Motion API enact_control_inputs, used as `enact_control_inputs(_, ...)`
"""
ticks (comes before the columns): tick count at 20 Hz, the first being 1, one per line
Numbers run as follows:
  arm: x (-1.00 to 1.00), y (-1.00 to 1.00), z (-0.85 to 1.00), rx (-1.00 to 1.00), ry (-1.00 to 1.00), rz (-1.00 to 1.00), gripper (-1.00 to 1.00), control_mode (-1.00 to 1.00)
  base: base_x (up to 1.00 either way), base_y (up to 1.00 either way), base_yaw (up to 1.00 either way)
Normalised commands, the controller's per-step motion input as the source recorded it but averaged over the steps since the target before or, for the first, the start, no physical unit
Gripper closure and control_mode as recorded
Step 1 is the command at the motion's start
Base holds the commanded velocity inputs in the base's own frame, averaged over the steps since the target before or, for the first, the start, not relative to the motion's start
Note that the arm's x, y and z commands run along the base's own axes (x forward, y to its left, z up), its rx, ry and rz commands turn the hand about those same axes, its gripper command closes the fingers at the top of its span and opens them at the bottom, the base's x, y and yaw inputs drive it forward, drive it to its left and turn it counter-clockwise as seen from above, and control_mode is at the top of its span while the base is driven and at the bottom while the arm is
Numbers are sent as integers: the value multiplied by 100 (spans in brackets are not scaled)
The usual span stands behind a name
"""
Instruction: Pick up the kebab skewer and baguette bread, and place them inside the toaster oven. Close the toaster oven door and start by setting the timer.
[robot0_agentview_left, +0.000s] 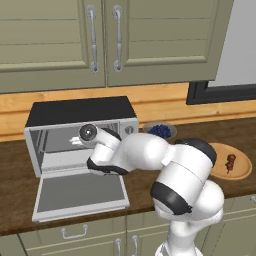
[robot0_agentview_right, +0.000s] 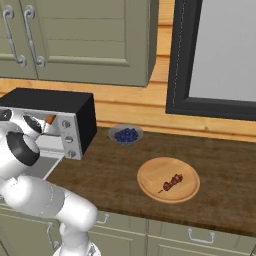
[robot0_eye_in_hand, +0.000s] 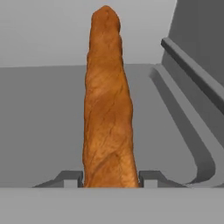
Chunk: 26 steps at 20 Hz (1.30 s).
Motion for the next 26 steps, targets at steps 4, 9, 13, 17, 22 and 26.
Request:
enact_control_inputs(4, 37, 14, 0, 0, 0, 0, 100, -100, 0, 0, 0)
enact_control_inputs(9, 25, 15, -19, 0, -1, 0, 100, -100, 0, 0, 0)
enact_control_inputs(13, 18, 10, -29, 0, 0, 0, 100, -100, 0, 0, 0)
enact_control_inputs(17, 14, 7, -9, 0, 0, 0, 100, -100, 0, 0, 0)
enact_control_inputs(22, 4, 5, -3, 0, 0, 0, -100, -100, 0, 0, 0)
enact_control_inputs(26, 0, 0, 0, 0, 0, 0, -100, -100, 0, 0, 0)
